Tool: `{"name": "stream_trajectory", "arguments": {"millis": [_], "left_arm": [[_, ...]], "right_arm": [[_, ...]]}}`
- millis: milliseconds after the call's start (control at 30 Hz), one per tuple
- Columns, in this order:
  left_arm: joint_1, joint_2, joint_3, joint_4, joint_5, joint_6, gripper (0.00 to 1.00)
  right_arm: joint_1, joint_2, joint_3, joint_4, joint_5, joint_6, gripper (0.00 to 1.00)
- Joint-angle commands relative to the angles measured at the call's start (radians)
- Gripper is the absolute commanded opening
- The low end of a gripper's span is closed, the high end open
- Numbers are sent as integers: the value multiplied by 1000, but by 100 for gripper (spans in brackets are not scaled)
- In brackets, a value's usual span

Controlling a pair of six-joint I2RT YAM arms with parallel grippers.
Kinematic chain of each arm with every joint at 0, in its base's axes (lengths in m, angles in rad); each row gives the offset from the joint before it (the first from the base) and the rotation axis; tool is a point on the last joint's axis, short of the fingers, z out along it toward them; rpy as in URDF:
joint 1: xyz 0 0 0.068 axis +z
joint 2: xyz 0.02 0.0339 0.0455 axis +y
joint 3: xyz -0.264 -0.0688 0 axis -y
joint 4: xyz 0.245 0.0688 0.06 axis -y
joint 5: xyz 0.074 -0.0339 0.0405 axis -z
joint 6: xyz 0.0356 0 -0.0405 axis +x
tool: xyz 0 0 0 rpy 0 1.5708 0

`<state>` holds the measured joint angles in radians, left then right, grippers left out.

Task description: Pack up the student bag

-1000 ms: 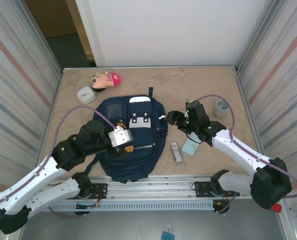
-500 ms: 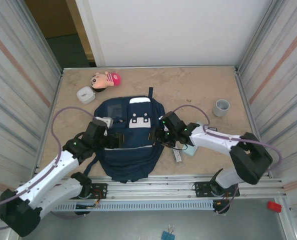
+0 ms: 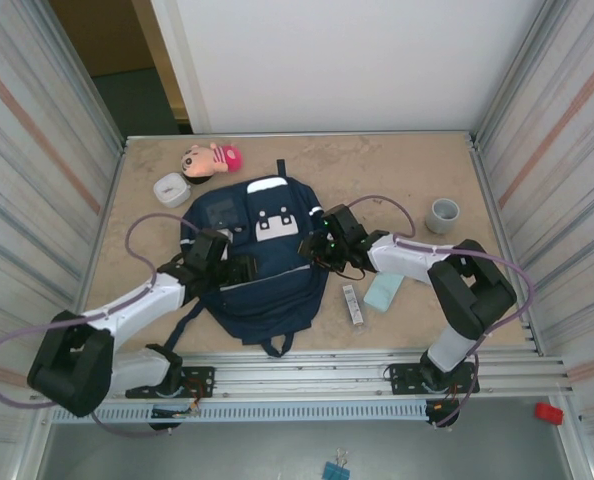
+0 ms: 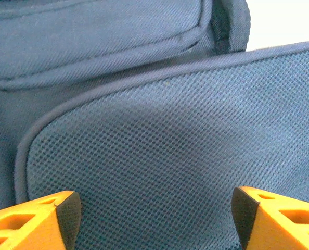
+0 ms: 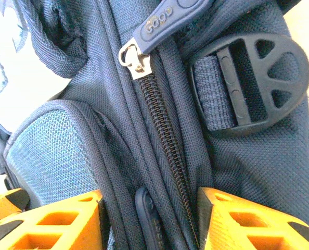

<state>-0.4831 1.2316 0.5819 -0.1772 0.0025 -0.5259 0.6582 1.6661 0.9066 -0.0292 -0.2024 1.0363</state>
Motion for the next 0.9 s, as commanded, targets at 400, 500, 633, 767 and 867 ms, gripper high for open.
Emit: {"name": "stream_trajectory", "arguments": {"millis": [400,500,633,767,867], "left_arm": [[-98,-221,115,-115,-103,292,86],[-165,-243,113,-123,-92,458,86],[-262,-217,103,-117,-33,668,86],[-306,-108,129,-121,27,767,89],[-326,-10,163,-121,46,778,91]], "right_arm": [[23,-470,-46,-192,150,-270,62],[78,-572,-110,-157,200,-280,62],[121,-659,-200,-89,216,-283,63],[114,-716,-275,-33,197,-287,64],[91,-733,-286,-48,172,-310,64]]}}
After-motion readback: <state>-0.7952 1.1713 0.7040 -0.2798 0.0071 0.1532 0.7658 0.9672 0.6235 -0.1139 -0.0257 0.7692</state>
